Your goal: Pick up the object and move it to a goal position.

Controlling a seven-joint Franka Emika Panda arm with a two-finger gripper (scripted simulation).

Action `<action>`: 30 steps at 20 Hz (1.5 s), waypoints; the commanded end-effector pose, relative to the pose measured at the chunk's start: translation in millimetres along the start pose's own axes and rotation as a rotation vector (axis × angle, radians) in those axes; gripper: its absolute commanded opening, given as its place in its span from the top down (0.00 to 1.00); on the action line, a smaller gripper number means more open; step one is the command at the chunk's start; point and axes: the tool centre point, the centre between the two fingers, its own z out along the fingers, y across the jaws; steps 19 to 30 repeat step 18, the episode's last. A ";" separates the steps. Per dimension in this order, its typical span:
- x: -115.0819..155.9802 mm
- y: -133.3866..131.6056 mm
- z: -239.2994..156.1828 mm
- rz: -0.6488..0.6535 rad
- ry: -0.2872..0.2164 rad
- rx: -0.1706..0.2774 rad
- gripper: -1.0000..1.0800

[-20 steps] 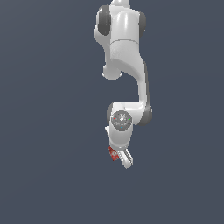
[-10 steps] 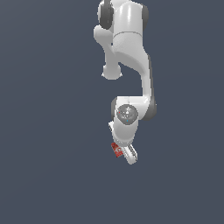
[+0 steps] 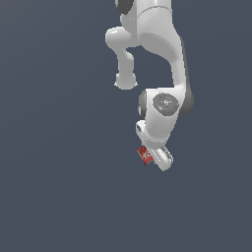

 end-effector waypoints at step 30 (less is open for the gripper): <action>-98.1 4.5 -96.1 0.000 0.001 0.000 1.00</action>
